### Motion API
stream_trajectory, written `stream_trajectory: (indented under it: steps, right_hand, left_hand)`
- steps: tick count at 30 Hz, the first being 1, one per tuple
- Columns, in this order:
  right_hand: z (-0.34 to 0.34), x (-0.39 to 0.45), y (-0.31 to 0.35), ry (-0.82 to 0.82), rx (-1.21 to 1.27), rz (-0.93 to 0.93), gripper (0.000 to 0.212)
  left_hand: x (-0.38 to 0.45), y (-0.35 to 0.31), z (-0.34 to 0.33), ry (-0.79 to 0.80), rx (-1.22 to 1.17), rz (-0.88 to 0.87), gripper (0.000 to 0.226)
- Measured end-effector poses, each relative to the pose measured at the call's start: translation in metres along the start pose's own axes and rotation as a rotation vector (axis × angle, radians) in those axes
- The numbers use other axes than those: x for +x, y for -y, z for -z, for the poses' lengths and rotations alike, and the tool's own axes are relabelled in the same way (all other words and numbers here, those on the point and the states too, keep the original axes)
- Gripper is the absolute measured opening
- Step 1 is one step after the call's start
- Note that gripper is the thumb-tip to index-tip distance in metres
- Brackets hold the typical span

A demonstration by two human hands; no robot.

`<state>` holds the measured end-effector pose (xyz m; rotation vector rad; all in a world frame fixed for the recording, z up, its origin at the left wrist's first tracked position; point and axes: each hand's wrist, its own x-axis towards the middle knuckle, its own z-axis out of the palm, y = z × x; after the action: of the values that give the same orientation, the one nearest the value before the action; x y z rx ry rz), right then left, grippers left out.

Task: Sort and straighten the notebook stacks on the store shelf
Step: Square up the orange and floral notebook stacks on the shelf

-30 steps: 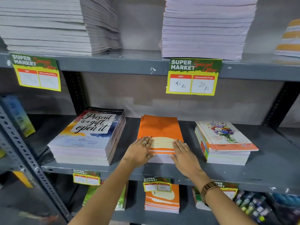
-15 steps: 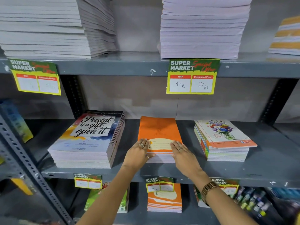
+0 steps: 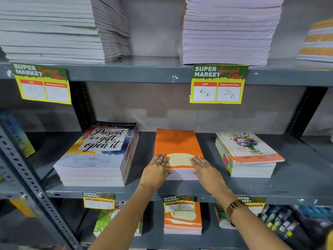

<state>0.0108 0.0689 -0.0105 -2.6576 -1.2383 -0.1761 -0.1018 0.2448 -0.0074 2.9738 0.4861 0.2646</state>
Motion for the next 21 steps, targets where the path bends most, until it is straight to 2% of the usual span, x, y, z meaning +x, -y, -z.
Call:
stream_trajectory:
  steps: [10, 17, 21]
  right_hand:
    - [0.005, -0.001, 0.002, 0.017, 0.067, -0.017, 0.049]
    - [0.011, 0.001, 0.003, 0.065, 0.077, -0.01, 0.051]
    - [0.012, -0.004, -0.001, -0.016, 0.054, 0.026, 0.05]
  left_hand:
    - [-0.002, -0.002, 0.006, -0.019, -0.207, 0.053, 0.062]
    - [-0.001, -0.003, 0.004, -0.096, -0.418, 0.108, 0.063]
    - [-0.002, -0.003, 0.004, -0.098, -0.395, 0.102, 0.065]
